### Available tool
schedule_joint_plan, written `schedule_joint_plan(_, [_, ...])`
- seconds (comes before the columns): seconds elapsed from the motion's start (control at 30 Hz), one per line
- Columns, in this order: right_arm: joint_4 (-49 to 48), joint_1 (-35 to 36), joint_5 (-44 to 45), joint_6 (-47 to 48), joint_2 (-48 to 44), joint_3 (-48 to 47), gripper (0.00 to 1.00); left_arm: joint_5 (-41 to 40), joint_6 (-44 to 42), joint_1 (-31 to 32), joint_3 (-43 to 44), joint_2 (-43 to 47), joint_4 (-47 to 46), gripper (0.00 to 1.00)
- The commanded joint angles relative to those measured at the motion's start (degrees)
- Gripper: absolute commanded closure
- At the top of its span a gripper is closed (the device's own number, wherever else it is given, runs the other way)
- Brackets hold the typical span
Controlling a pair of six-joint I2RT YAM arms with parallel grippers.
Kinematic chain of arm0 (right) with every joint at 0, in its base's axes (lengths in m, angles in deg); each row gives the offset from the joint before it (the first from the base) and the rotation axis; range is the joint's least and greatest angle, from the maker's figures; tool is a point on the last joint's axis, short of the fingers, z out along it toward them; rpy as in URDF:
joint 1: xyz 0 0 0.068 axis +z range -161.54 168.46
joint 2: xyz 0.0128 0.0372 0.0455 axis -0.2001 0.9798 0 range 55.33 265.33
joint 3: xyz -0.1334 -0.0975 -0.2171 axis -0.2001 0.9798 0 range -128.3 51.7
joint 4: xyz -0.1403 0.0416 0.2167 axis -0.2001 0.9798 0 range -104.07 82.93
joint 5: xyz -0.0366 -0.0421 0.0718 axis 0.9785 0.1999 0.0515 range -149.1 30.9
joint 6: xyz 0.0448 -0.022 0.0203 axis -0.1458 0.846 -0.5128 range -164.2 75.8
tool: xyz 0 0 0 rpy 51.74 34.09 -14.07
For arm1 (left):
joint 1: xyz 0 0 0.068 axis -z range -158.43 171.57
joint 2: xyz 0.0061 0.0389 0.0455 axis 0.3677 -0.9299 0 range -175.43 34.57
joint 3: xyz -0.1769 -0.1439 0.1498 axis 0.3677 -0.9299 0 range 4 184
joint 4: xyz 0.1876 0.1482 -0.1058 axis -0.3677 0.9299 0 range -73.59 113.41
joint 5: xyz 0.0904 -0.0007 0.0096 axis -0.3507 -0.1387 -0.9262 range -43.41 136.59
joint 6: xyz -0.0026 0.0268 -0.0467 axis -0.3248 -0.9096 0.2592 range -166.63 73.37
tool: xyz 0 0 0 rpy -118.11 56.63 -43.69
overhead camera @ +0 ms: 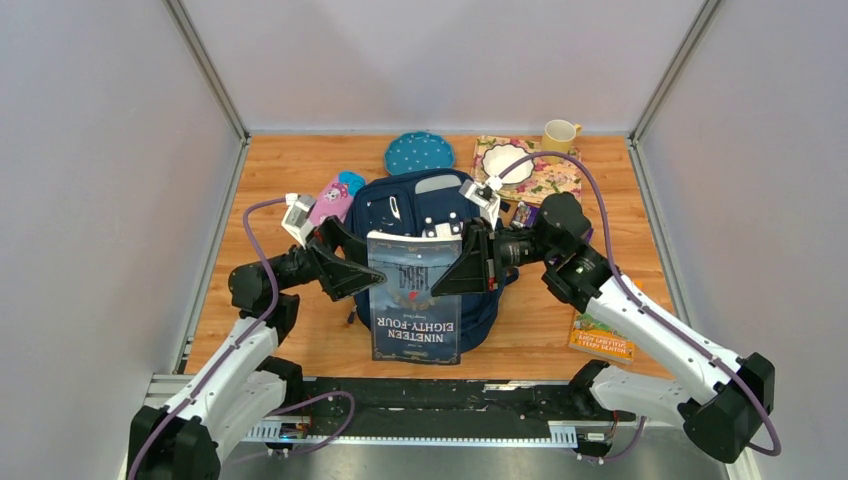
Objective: Pack the student bag
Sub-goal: Pick up the book from the center of the board.
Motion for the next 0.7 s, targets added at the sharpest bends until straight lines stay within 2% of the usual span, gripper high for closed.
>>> schedule_joint_plan(0.0, [6.8,-0.6,-7.1,11.0,-0.2,-8.0,1.0,1.3,3.2,0.6,-0.6,-1.0,-8.6,0.2])
schedule_joint_plan(0.2, [16.5,-1.2,-6.8,18.7,4.3,-13.2,1.0,1.6,0.3,5.7,0.6,-2.8,-8.0,0.2])
schedule_joint_plan(0.33, [16.8,-2.3,-3.9,18.8,6.3,-13.8,1.0,3.0,-1.3,7.7,1.9,-3.7,-7.4,0.2])
schedule_joint_plan(0.37, [16.9,-3.4,-3.3,18.7,6.7,-13.8,1.0,3.1,-1.4,7.8,2.0,-3.7,-7.3,0.24])
schedule_joint_plan(0.43, [15.0,-4.9,-1.9,16.7,7.1,-13.1,1.0,3.4,-2.3,7.9,2.0,-3.3,-5.9,0.36])
schedule_joint_plan(0.53, [14.7,-6.2,0.1,16.1,7.8,-13.3,1.0,3.3,-4.3,7.8,1.9,-2.9,-2.0,0.75])
schedule_joint_plan(0.57, [14.8,-6.4,0.5,16.1,8.0,-13.5,1.0,3.1,-5.1,7.9,1.8,-2.9,-0.4,0.92])
schedule_joint_plan(0.6, [15.1,-6.6,1.1,16.2,8.1,-13.6,1.0,2.3,-7.0,7.8,1.8,-2.8,1.2,0.97])
schedule_joint_plan(0.67, [15.9,-7.0,2.9,16.6,8.1,-13.7,0.94,1.1,-9.3,7.8,2.0,-2.4,7.1,1.0])
